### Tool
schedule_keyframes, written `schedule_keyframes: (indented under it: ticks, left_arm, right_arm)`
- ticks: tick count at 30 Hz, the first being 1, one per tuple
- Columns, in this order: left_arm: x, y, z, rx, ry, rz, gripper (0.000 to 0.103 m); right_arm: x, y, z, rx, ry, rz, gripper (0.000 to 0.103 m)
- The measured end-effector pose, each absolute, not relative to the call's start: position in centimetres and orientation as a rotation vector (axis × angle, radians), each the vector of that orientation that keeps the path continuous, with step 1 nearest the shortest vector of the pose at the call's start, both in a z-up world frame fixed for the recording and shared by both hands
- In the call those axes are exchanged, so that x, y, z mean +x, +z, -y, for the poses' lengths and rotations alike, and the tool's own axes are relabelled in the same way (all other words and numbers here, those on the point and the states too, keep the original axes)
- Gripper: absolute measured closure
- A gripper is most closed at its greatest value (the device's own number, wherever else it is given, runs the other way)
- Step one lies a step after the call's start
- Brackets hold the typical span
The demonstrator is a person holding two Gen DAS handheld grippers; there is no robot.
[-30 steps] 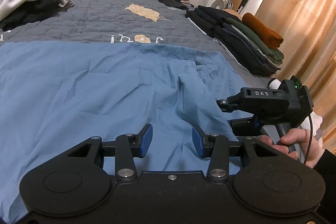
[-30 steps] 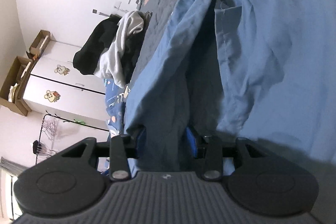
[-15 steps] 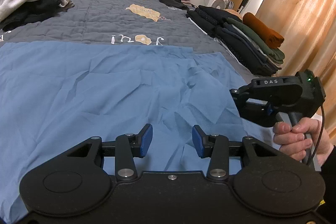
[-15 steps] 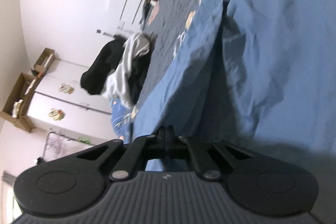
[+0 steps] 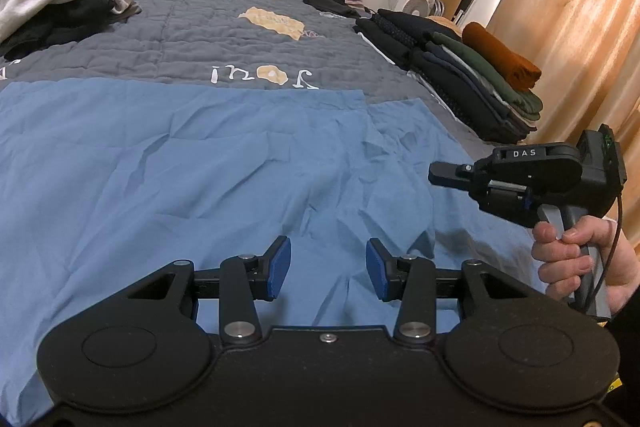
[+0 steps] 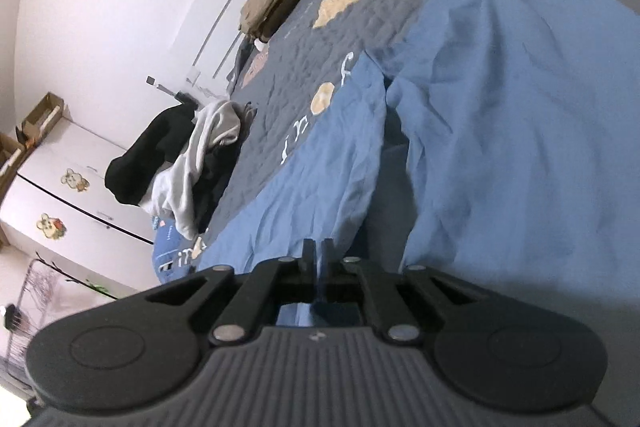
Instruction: Fold clothes
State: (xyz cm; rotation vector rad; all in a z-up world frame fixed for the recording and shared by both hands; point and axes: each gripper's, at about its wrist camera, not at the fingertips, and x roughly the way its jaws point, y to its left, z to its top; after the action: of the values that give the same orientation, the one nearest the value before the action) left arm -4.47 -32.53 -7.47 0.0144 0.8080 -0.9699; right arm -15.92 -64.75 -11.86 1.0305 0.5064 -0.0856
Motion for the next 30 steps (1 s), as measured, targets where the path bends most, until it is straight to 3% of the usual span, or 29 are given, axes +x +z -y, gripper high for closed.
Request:
schedule_keyframes:
  ticks: [3,6,17,20,22,30]
  left_arm:
    - [-4.5,-7.5,32.5,0.016,-0.97,-0.808,0.061]
    - [-4.5,-7.5,32.5,0.017,-0.971,-0.808,0.061]
    - [-4.5,-7.4,32.6,0.018,-0.975,-0.809,0.061]
    - [-4.6,-7.5,32.6,0.021,-0.976,-0.81,0.061]
    - [-4.5,-7.4,32.5,0.02,-0.975,-0.809,0.061]
    - [-4.5,-7.4,32.4,0.016,-0.968,-0.81,0.061]
  right_arm:
    - [-16.0,-12.2,65.3,1.026,-0.06,-0.487,0.093]
    - [-15.7,-13.1,65.1,1.01,-0.048,-0.491,0.073]
    - [-13.3,-15.1,62.8,0.961,0.002,-0.589,0.063]
    - [-13.1,-15.2,62.7,0.984,-0.019,-0.591,0.073]
    - [-13.4,-14.7,63.0,0.982,-0.06,-0.576,0.096]
    - [-15.5,-13.4,65.6,0.978,-0.255,-0.527,0.099]
